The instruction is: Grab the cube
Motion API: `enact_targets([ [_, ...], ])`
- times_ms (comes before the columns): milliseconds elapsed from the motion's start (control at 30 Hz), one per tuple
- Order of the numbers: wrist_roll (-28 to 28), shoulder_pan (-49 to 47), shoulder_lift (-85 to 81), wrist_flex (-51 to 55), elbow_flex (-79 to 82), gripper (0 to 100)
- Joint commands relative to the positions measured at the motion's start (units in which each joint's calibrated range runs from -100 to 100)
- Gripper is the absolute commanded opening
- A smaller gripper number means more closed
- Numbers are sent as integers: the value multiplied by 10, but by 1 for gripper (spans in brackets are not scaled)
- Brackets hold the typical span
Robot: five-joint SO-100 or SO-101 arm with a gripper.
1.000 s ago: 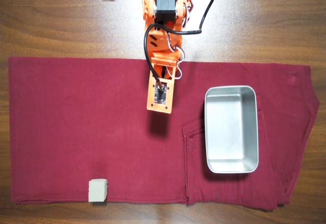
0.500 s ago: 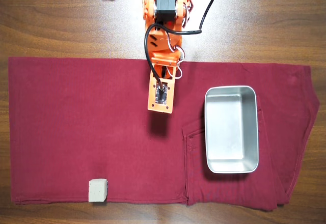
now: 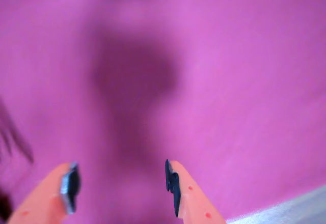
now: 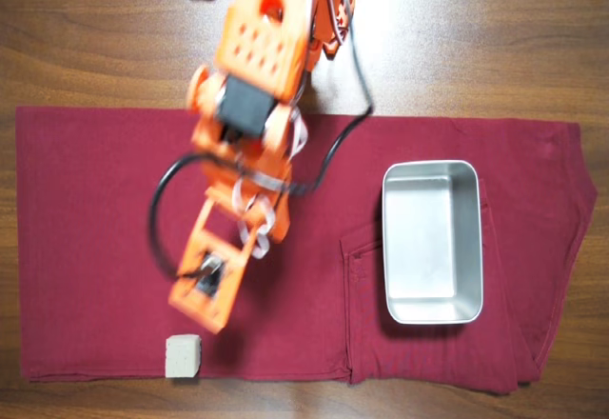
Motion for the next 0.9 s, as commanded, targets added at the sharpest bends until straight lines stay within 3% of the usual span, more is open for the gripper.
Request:
enact_targets([
  [0, -8, 43, 130, -19, -192, 26],
  [200, -25, 106, 328, -121, -363, 32],
  [500, -61, 119, 576, -101, -644, 38],
  [867, -73, 103, 692, -79, -740, 38],
])
